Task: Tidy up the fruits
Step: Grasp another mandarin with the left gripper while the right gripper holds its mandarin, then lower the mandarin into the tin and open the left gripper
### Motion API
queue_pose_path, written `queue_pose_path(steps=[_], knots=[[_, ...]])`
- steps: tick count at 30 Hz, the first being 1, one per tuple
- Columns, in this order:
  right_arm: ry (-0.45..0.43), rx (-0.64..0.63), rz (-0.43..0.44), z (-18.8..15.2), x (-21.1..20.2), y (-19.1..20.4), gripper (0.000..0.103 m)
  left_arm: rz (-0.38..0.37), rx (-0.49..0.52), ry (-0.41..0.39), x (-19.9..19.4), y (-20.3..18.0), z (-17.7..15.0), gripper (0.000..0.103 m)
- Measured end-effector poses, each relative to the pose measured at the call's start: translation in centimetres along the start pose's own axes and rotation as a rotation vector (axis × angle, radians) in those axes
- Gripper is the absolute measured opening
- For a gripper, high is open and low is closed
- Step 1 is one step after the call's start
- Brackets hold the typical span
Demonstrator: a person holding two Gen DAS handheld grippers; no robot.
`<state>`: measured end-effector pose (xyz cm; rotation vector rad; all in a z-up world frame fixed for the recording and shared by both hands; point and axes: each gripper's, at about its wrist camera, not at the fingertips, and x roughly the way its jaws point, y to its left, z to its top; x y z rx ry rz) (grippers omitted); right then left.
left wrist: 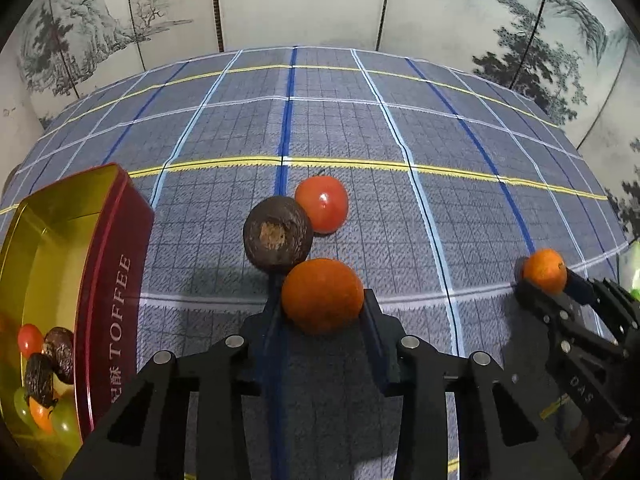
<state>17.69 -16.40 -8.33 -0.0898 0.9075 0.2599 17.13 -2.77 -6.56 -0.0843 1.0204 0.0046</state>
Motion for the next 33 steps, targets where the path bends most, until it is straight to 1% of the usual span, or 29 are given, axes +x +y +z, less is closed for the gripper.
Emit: queue_pose_path(steps=[4, 15, 17, 22, 33], knots=[[0.0, -0.001, -0.001, 0.0, 0.0, 0.0, 0.04, -0.006, -0.002, 0.011, -0.7, 0.4, -0.7, 0.038], [0.0, -0.003, -0.003, 0.0, 0.1, -0.2, 0.04, -0.012, -0.004, -0.001, -3.3, 1.2, -2.5, 0.037], [0.0, -0.003, -0.003, 0.0, 0.1, -0.1, 0.04, -0.015, -0.011, -0.01, -3.9, 1.6, -2.8, 0.037], [0.0, -0.003, -0.003, 0.0, 0.1, -0.1, 0.04, 0.003, -0.018, -0.031, -5.2, 2.2, -3.3, 0.037], [0.0, -0.003, -0.004, 0.0, 0.1, -0.1, 0.04, -0.01, -0.052, -0.078, -9.2, 4.5, -3.4, 0.037]])
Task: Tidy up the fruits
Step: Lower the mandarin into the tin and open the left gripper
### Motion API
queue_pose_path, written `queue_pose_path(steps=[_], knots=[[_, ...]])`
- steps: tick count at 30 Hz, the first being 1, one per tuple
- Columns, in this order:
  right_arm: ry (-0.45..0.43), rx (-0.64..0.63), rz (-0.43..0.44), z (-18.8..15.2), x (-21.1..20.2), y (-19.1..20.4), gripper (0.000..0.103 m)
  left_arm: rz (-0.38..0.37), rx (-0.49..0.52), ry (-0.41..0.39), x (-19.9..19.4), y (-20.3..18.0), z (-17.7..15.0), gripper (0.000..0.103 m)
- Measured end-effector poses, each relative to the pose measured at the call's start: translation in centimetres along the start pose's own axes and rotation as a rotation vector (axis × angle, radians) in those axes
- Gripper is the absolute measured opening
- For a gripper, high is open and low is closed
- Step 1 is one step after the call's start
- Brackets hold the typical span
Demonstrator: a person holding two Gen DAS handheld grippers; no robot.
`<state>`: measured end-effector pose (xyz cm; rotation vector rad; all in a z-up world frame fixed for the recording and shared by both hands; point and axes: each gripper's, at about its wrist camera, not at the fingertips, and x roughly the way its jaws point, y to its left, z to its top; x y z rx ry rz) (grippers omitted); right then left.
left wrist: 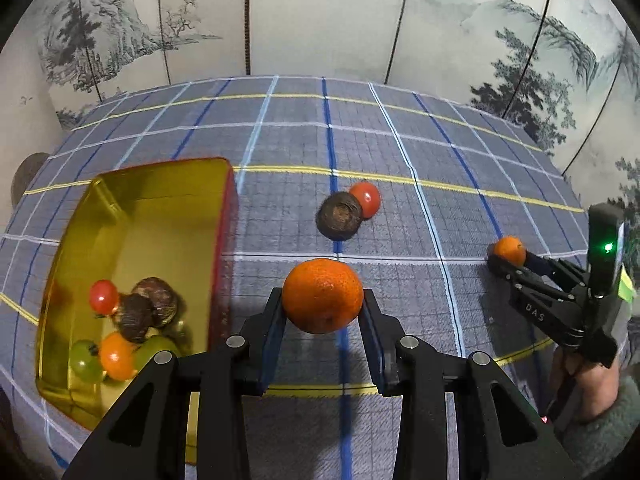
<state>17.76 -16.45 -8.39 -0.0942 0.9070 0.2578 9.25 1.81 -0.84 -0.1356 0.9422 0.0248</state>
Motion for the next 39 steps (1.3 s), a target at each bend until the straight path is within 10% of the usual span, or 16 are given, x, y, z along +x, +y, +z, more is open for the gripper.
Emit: queue_pose_path(steps=[26, 39], knots=[[0.0, 0.0, -0.001, 0.0, 0.0, 0.1, 0.04, 0.24, -0.206, -0.007, -3.4, 16.0, 0.1, 0.037], [0.0, -0.001, -0.002, 0.0, 0.0, 0.1, 0.04, 0.249, -0.193, 0.071, -1.2, 17.3, -1.5, 0.037]])
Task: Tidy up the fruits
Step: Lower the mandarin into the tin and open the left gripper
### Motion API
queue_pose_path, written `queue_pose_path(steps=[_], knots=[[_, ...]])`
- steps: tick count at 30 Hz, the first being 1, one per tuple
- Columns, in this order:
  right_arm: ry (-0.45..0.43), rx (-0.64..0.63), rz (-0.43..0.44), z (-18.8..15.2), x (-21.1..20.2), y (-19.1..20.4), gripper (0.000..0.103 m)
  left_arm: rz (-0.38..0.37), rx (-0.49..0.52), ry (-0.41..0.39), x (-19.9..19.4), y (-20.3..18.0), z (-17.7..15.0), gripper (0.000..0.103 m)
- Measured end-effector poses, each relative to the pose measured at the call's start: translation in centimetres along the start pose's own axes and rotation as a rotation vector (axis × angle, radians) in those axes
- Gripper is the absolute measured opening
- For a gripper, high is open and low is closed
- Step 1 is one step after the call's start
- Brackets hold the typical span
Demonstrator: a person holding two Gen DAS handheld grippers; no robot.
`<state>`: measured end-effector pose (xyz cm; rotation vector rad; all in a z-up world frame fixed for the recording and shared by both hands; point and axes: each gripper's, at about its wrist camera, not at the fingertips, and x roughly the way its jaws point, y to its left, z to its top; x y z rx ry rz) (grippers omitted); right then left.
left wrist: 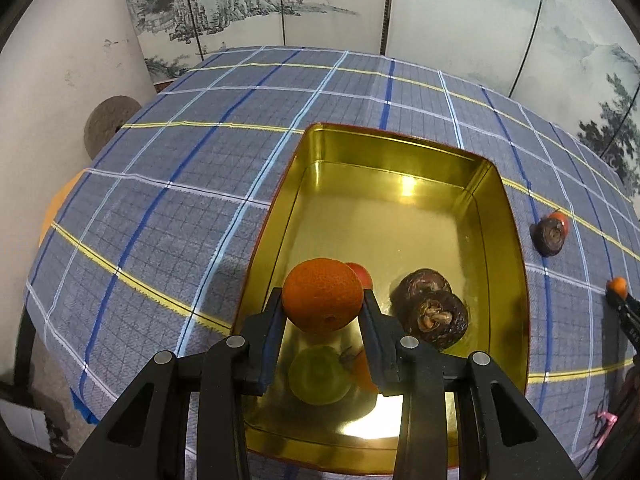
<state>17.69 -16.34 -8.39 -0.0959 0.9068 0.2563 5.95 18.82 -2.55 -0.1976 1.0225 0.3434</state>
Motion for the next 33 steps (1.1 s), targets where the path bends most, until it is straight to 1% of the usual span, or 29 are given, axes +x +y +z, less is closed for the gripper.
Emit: queue_pose_path(steps=[10, 13, 26, 33], knots=[[0.0, 0.0, -0.001, 0.0, 0.0, 0.0, 0.04, 0.008, 0.024, 0.034, 1.2, -0.4, -0.9, 0.038], [0.0, 0.0, -0.001, 0.0, 0.0, 0.1, 0.04, 0.017, 0.038, 0.023, 1.3, -0.6, -1.1, 0.038], [0.0, -0.001, -0.002, 0.0, 0.0, 0.1, 0.04, 0.014, 0.041, 0.031, 1.6, -0.6, -1.0, 0.038], [0.0, -0.001, -0.003, 0.0, 0.0, 0.1, 0.04, 0.004, 0.024, 0.041, 1.7, -0.2, -1.2, 0.039]])
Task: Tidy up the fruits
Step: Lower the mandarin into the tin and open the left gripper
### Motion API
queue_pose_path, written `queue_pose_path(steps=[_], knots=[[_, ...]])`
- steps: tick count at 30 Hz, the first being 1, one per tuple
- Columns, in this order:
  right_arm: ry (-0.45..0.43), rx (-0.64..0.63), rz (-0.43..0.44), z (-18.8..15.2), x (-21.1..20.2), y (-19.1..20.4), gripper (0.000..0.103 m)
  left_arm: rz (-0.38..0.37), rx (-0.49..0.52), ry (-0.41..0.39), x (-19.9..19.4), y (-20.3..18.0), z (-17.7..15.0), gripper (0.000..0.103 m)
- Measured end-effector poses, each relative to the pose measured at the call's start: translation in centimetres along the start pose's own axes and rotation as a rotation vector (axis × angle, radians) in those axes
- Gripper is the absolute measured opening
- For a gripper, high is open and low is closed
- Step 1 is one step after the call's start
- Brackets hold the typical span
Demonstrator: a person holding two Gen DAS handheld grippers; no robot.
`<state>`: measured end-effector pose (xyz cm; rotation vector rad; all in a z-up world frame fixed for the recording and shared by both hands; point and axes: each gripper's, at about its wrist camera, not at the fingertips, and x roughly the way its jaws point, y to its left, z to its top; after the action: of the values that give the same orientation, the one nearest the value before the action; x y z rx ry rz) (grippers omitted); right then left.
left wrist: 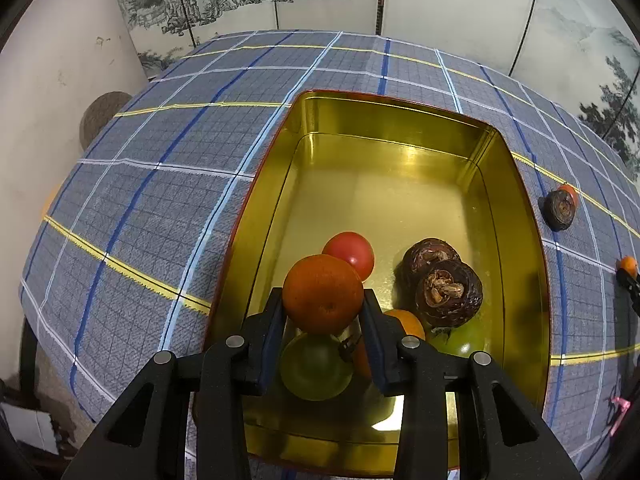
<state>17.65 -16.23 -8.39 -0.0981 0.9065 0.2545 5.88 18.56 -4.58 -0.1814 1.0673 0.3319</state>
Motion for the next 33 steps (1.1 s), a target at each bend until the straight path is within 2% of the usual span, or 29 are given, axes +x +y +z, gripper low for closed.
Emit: queue_pose_path(steps=[23, 33], knots=[[0.0, 0.0, -0.001, 0.0, 0.0, 0.0, 0.04, -0.032, -0.009, -0.031, -1.8, 0.0, -0.4, 0.039], [0.001, 0.004, 0.003, 0.0, 0.0, -0.2, 0.04, -0.028, 0.043, -0.125, -4.7, -0.5, -0.2, 0.04]])
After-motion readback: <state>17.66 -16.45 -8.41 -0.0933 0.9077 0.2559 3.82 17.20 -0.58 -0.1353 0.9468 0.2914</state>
